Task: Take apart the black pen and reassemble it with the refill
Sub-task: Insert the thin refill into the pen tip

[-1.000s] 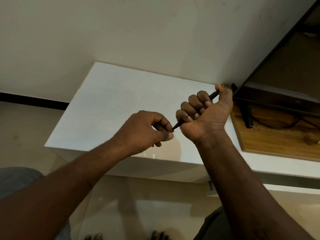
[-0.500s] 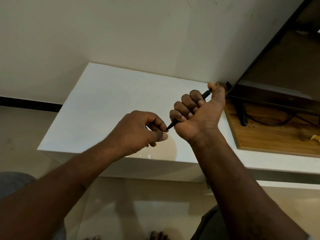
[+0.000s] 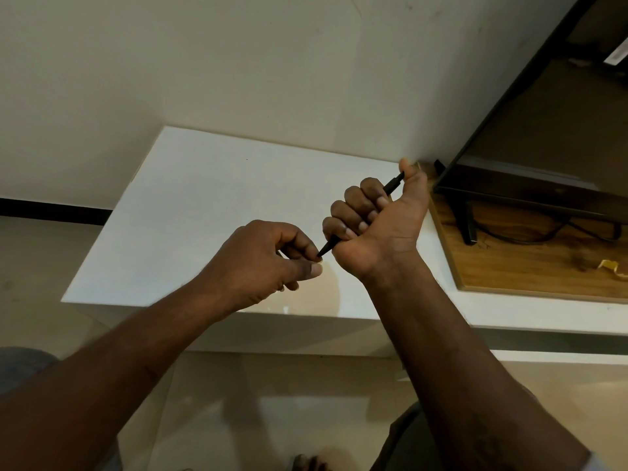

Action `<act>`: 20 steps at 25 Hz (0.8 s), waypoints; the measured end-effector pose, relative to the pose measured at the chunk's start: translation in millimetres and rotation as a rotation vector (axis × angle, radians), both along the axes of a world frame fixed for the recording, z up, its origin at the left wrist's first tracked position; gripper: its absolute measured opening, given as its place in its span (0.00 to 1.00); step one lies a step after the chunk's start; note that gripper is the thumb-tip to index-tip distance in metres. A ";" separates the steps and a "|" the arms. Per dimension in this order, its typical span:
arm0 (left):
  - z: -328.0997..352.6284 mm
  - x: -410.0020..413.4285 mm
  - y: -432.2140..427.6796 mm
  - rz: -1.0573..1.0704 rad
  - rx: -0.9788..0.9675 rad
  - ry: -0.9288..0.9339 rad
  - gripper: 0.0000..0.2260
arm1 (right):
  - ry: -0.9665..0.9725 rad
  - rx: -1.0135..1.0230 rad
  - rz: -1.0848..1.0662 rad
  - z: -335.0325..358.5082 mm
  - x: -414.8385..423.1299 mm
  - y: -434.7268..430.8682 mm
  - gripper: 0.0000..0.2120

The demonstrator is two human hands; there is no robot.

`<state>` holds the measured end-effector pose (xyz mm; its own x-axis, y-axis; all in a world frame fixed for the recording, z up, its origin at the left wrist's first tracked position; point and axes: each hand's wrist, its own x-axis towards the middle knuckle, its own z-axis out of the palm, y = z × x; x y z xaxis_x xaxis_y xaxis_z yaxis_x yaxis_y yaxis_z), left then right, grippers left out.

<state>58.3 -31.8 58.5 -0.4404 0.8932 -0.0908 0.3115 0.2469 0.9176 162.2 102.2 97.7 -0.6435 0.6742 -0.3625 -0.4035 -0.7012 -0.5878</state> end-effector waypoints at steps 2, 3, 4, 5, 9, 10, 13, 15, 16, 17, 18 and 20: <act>0.0 0.3 0.0 0.004 0.003 0.001 0.04 | -0.006 0.010 -0.003 0.2 -0.1 0.0 0.25; 0.0 0.4 0.1 0.006 0.004 0.005 0.04 | -0.006 0.019 -0.002 0.3 -0.2 0.0 0.25; -0.3 0.5 0.1 0.007 0.005 0.010 0.04 | -0.002 0.021 0.002 0.5 -0.1 0.0 0.24; -0.4 0.6 0.2 0.007 0.005 0.013 0.04 | 0.003 0.015 0.007 0.5 0.0 -0.2 0.25; -1.0 0.6 0.5 0.012 0.004 0.015 0.04 | 0.001 -0.012 0.005 -0.2 0.3 -0.5 0.26; -1.0 0.7 0.5 0.011 0.006 0.016 0.04 | -0.001 -0.006 0.001 -0.3 0.2 -0.4 0.25; -1.0 1.0 0.7 0.007 0.007 0.023 0.04 | 0.011 -0.008 0.006 -0.5 -0.1 -0.1 0.26; -1.0 0.9 0.6 0.007 0.006 0.027 0.04 | 0.013 -0.022 0.004 -0.7 0.3 -0.1 0.27; -1.0 1.0 0.3 0.008 0.007 0.027 0.04 | 0.011 -0.020 0.000 -0.5 0.5 0.2 0.26; -0.8 1.2 0.1 0.008 0.009 0.026 0.04 | 0.008 -0.015 -0.005 -0.4 0.8 0.3 0.25; -0.6 1.2 -0.1 0.008 0.010 0.026 0.04 | 0.009 -0.010 -0.007 0.1 1.0 0.5 0.25; -0.2 1.6 -0.3 0.010 0.011 0.025 0.04 | 0.019 -0.013 -0.001 0.7 1.2 0.6 0.26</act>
